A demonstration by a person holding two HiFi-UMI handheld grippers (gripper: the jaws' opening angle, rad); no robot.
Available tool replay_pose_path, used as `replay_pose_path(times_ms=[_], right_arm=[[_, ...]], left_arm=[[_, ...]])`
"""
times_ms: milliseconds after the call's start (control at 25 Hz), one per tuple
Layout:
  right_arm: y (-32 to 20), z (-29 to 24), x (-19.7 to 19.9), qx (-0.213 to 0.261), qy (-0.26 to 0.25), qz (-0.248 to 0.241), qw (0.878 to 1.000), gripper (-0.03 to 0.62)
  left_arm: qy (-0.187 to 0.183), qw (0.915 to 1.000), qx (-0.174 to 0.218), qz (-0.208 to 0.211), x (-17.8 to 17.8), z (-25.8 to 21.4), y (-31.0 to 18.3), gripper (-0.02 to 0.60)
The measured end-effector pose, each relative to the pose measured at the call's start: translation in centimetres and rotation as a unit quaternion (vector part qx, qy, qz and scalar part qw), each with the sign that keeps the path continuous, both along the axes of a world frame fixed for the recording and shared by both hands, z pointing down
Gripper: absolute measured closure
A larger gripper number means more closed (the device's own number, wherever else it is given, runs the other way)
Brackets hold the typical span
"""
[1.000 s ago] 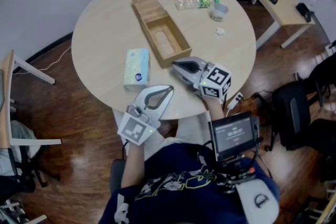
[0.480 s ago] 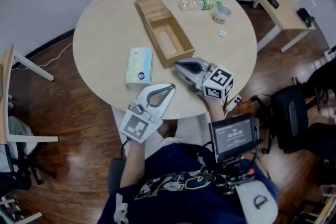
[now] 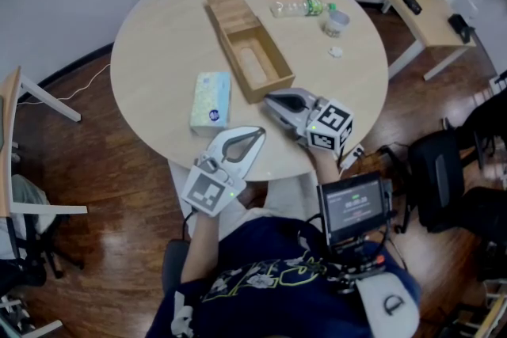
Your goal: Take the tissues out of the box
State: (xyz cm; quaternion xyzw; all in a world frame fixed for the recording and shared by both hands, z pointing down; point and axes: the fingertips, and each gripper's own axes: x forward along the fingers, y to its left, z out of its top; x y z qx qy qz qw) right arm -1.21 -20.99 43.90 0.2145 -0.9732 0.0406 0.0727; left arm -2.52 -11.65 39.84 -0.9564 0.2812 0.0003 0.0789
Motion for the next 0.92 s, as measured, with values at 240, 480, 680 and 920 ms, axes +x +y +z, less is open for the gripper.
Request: replay_pose_path(times_ms=[240, 480, 680, 920], right_arm=[[0.1, -0.1, 0.0, 0.001, 0.000, -0.001, 1.000, 0.599], [0.1, -0.1, 0.0, 0.002, 0.000, -0.002, 1.000, 0.599], [0.1, -0.1, 0.0, 0.001, -0.001, 0.001, 1.000, 0.599], [0.0, 0.1, 0.0, 0.002, 0.001, -0.004, 1.000, 0.599]], left_arm=[[-0.021, 0.9993, 0.012, 0.028, 0.8, 0.2, 0.9, 0.578], [-0.019, 0.9970, 0.074, 0.008, 0.3, -1.1, 1.5, 0.575], [-0.034, 0.9944, 0.092, -0.040, -1.0, -1.0, 1.4, 0.560], [0.000, 0.9838, 0.080, -0.161, -4.8, -2.7, 0.4, 0.402]])
